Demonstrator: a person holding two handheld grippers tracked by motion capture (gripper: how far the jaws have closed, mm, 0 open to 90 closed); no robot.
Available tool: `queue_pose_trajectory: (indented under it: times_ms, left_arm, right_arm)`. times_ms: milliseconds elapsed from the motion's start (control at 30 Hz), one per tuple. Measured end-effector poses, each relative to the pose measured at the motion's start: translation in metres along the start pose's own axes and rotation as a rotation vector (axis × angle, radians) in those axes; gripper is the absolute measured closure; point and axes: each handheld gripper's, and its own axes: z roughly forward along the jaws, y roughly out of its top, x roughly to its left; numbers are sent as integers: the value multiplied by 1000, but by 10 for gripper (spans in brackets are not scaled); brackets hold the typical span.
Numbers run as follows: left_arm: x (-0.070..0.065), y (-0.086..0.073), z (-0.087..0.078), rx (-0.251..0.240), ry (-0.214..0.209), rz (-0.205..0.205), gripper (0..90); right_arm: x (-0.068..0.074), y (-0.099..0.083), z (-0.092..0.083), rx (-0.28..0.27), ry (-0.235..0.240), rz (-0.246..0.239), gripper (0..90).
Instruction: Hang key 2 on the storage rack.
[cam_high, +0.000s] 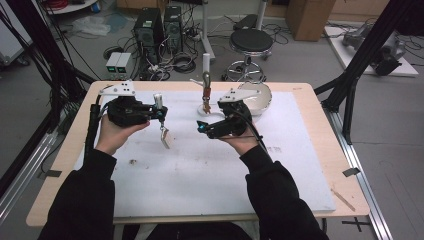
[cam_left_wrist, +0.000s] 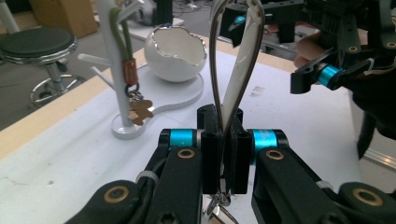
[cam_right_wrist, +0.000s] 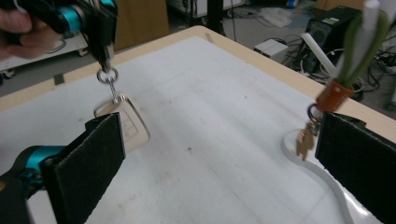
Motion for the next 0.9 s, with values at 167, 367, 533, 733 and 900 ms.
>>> queue_pose_trajectory:
  times_ms: [167, 367, 533, 733, 900]
  left_arm:
    - [7, 3, -4, 4, 34, -21, 862]
    - [15, 11, -4, 10, 59, -29, 862]
    - [23, 17, -1, 37, 81, -33, 862]
    - [35, 25, 2, 55, 106, -47, 863]
    - [45, 35, 6, 61, 134, -48, 863]
  right_arm:
    - [-9, -12, -10, -5, -24, 14, 5]
    - [-14, -29, -20, 7, -31, 27, 4]
    - [-20, -40, -28, 16, -37, 54, 5]
    - [-26, -55, -36, 21, -50, 73, 5]
    - [-32, -65, -41, 9, -64, 102, 5]
